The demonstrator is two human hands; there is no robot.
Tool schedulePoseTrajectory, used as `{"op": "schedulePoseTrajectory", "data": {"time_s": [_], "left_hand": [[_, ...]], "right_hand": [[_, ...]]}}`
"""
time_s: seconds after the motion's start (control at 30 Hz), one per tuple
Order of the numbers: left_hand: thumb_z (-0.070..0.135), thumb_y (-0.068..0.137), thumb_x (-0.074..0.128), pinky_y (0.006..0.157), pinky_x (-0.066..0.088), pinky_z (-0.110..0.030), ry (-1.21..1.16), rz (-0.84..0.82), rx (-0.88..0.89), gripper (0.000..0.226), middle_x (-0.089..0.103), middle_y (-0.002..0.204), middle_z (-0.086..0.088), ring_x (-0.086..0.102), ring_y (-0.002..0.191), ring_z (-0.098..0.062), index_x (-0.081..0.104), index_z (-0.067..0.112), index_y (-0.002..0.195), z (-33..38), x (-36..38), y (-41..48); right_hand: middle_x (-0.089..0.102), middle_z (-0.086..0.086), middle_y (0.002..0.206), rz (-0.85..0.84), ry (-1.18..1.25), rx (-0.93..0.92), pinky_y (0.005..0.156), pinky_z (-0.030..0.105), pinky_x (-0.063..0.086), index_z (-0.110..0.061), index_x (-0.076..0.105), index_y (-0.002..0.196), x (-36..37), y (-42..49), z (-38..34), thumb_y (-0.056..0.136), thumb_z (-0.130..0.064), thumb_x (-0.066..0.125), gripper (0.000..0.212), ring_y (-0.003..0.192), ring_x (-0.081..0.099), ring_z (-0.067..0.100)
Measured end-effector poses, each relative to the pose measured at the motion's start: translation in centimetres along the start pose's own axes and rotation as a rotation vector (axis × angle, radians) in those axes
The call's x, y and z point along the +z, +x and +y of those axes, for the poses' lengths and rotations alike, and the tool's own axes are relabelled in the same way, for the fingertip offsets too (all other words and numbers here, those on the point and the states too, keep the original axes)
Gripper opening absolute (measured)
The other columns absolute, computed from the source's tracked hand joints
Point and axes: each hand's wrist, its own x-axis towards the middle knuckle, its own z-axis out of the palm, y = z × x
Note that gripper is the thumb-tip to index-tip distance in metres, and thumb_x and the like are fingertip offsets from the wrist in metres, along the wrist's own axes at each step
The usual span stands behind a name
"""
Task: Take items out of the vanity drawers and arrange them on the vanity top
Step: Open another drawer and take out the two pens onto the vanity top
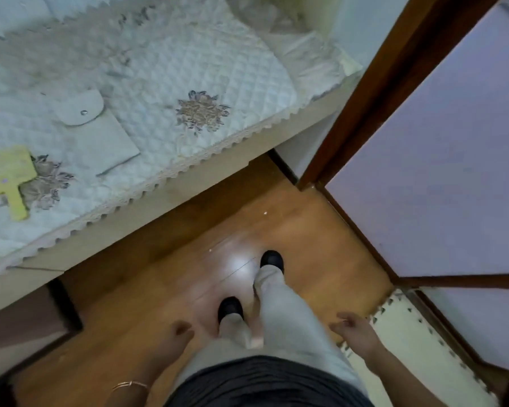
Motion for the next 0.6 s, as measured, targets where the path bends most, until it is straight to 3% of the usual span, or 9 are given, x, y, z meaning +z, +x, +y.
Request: {"op": "schedulePoseTrajectory", "data": {"time_s": [0.07, 0.1, 0.17, 0.27, 0.4, 0.5, 0.6], "left_hand": [[0.013, 0.093, 0.047, 0.072, 0.037, -0.034, -0.024, -0.057, -0.002, 0.023, 0.048, 0.077, -0.004, 0.047, 0.077, -0.020, 0.052, 0.018, 0.071, 1.8, 0.1, 0.1], [0.015, 0.094, 0.046, 0.071, 0.035, -0.032, -0.020, -0.056, -0.014, 0.024, 0.049, 0.077, -0.005, 0.048, 0.077, -0.020, 0.052, 0.016, 0.071, 2.8, 0.2, 0.2], [0.022, 0.096, 0.044, 0.078, 0.038, -0.031, -0.063, -0.047, -0.067, 0.019, 0.055, 0.093, -0.008, 0.052, 0.088, -0.022, 0.055, 0.009, 0.089, 4.7, 0.5, 0.8], [0.024, 0.095, 0.045, 0.085, 0.038, -0.036, -0.209, -0.022, -0.133, 0.013, 0.052, 0.108, -0.007, 0.053, 0.096, -0.024, 0.048, 0.012, 0.101, 8.6, 1.7, 1.5], [0.021, 0.096, 0.044, 0.078, 0.035, -0.032, -0.309, 0.031, -0.188, 0.011, 0.051, 0.105, -0.009, 0.050, 0.093, -0.024, 0.047, 0.010, 0.097, 15.1, 5.1, 2.4], [0.018, 0.097, 0.041, 0.068, 0.036, -0.028, -0.283, 0.046, -0.118, 0.012, 0.050, 0.102, -0.010, 0.049, 0.093, -0.023, 0.050, 0.011, 0.092, 20.4, 6.9, 2.8], [0.015, 0.095, 0.044, 0.079, 0.034, -0.029, -0.397, 0.120, -0.074, 0.018, 0.054, 0.098, -0.007, 0.051, 0.096, -0.022, 0.056, 0.003, 0.100, 24.7, 7.6, 3.1]], "right_hand": [[0.054, 0.013, 0.108, -0.006, 0.071, 0.055, 0.069, 0.030, 0.042, -0.002, 0.049, 0.125, -1.0, 0.4, 1.6, 0.084, -0.014, 0.061, 0.044, 0.095, 0.052, 0.026], [0.053, 0.013, 0.105, -0.014, 0.107, 0.084, 0.061, 0.029, 0.040, -0.001, 0.049, 0.124, -1.6, 0.8, 2.1, 0.084, -0.013, 0.061, 0.043, 0.090, 0.051, 0.025], [0.054, 0.014, 0.102, -0.030, 0.170, 0.117, 0.055, 0.028, 0.038, 0.000, 0.049, 0.125, -3.1, 1.9, 2.8, 0.084, -0.013, 0.061, 0.044, 0.080, 0.051, 0.023], [0.056, 0.016, 0.106, -0.062, 0.185, 0.118, 0.060, 0.031, 0.041, -0.003, 0.049, 0.125, -6.5, 4.2, 2.4, 0.084, -0.014, 0.061, 0.044, 0.084, 0.053, 0.026], [0.053, 0.014, 0.110, -0.066, 0.171, 0.062, 0.075, 0.031, 0.041, -0.004, 0.051, 0.123, -13.4, 8.1, 0.6, 0.084, -0.015, 0.061, 0.042, 0.097, 0.053, 0.028], [0.054, 0.016, 0.111, -0.073, 0.161, -0.002, 0.078, 0.032, 0.042, -0.003, 0.051, 0.124, -18.5, 10.9, -1.8, 0.085, -0.013, 0.062, 0.042, 0.103, 0.053, 0.030], [0.059, 0.018, 0.110, -0.049, 0.061, -0.093, 0.082, 0.034, 0.043, -0.004, 0.053, 0.122, -22.6, 13.5, -5.3, 0.084, -0.016, 0.064, 0.042, 0.102, 0.056, 0.030]]}}
